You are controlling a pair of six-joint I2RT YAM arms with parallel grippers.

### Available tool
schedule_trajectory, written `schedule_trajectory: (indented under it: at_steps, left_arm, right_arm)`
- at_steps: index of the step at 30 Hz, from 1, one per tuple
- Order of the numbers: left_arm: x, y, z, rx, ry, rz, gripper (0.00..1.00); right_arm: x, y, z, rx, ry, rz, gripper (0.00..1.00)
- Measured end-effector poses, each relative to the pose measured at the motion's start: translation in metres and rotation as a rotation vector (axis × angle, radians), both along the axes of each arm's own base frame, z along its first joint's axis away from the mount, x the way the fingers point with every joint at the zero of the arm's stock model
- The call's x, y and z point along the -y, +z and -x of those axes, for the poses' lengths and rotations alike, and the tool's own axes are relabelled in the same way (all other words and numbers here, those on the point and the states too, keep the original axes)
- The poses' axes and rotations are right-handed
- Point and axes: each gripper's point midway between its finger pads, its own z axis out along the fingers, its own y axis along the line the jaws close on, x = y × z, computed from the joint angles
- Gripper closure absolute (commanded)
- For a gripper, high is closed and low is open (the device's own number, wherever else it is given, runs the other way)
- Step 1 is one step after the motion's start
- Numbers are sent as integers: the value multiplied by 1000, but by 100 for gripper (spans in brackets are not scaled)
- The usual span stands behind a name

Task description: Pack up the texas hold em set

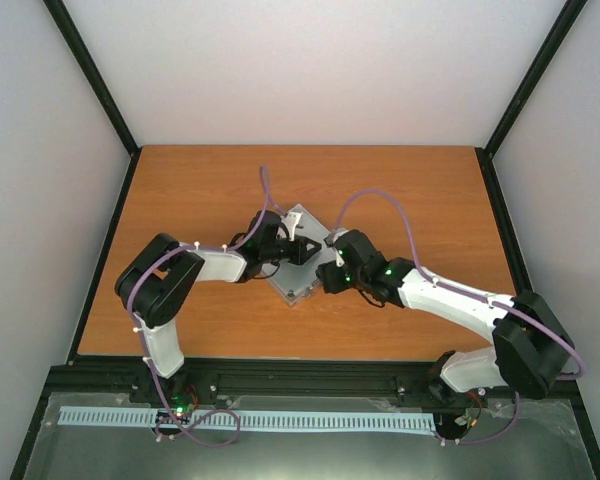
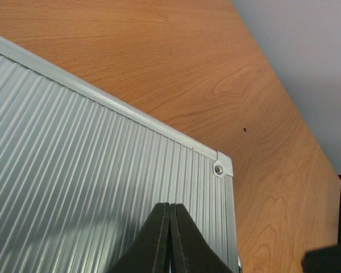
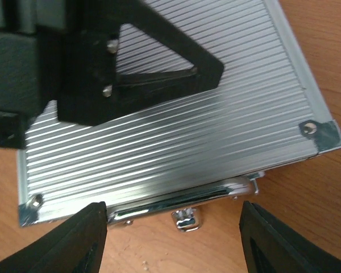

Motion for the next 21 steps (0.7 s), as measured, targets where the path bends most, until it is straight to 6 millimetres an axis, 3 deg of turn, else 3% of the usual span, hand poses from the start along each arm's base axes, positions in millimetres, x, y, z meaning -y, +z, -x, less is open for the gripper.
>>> schedule_trajectory:
  at_steps: [4, 9, 21]
  left_arm:
    - [2, 0, 1, 2, -9, 4, 99]
    - [2, 0, 1, 5, -13, 4, 99]
    - [3, 0, 1, 8, -15, 4, 99]
  right_arm:
    - [5, -9, -10, -12, -52, 21, 35]
    - [3, -36, -19, -50, -73, 86, 35]
    - [5, -39, -23, -32, -103, 65, 36]
